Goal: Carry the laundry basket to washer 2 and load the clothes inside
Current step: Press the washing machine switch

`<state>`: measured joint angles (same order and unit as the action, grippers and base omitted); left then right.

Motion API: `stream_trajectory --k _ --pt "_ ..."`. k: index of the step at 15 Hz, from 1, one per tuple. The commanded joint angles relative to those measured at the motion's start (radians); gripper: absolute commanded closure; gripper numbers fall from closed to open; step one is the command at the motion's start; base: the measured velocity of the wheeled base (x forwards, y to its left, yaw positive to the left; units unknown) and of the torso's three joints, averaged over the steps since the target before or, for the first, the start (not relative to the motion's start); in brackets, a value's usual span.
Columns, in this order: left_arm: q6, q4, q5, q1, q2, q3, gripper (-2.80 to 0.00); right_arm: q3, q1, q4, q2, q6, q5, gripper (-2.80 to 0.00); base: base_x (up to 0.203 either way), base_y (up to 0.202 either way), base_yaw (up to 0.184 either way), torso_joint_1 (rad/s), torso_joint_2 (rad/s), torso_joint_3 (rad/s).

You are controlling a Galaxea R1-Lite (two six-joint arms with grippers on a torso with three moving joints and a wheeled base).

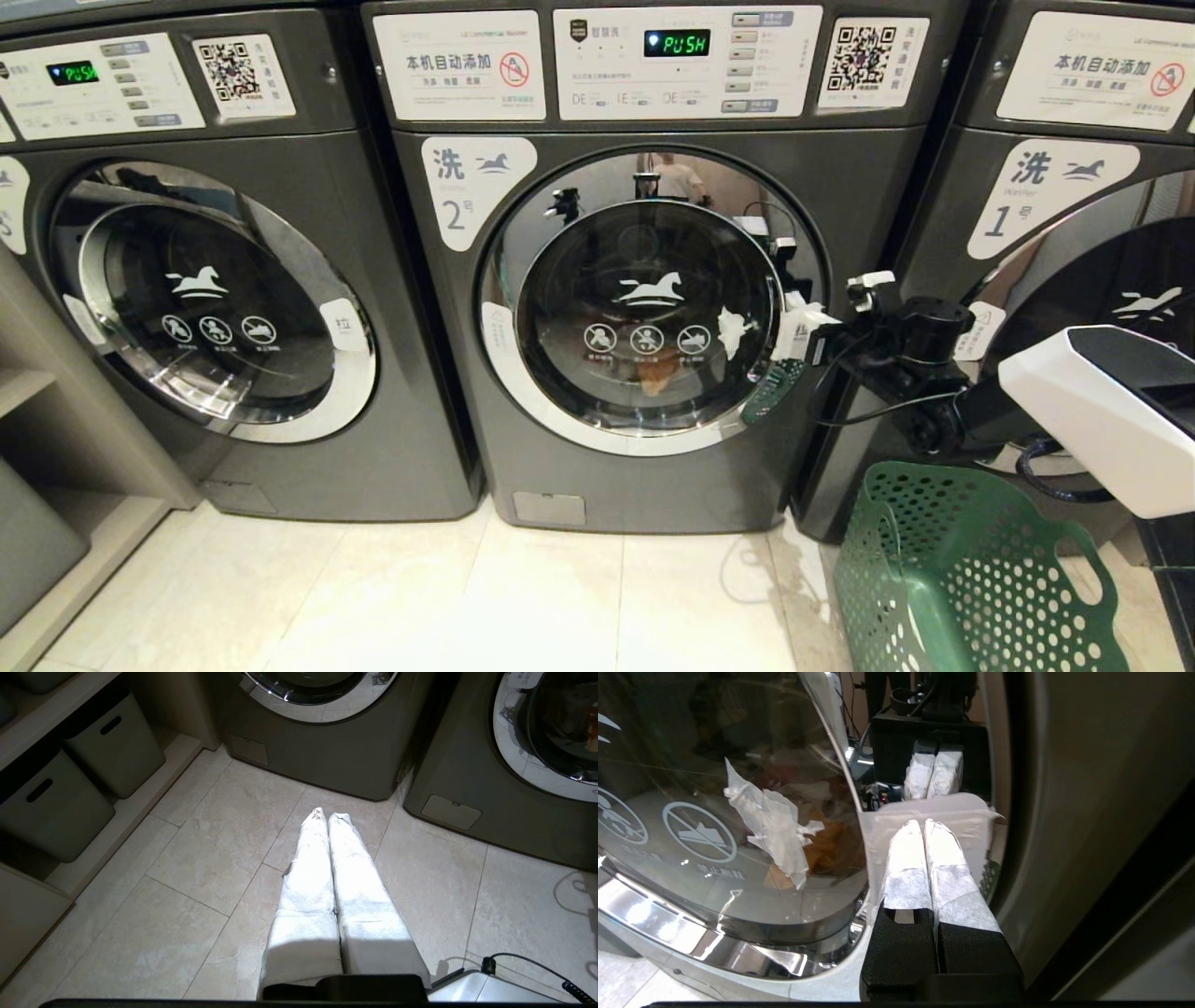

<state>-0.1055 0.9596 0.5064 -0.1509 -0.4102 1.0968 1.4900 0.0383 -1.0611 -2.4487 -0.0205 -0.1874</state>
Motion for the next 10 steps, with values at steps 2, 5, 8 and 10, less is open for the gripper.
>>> stream_trajectory --k 2,5,8,10 --pt "0.003 0.004 0.004 0.013 0.049 -0.018 0.0 0.077 0.002 0.009 -0.029 -0.012 0.0 0.0 0.0 0.0 0.0 0.0 0.0 0.0" --pt "0.003 0.004 0.004 0.019 0.06 -0.018 0.0 0.195 0.002 0.072 -0.084 -0.069 0.008 0.0 0.0 0.0 0.0 0.0 0.0 0.0" --pt "0.003 0.004 0.004 0.02 0.063 -0.018 0.0 0.288 0.008 0.174 -0.114 -0.088 0.035 0.0 0.0 0.0 0.0 0.0 0.0 0.0" --pt "0.003 0.004 0.004 0.02 0.063 -0.018 0.0 0.331 0.018 0.189 -0.13 -0.088 0.071 0.0 0.0 0.0 0.0 0.0 0.0 0.0"
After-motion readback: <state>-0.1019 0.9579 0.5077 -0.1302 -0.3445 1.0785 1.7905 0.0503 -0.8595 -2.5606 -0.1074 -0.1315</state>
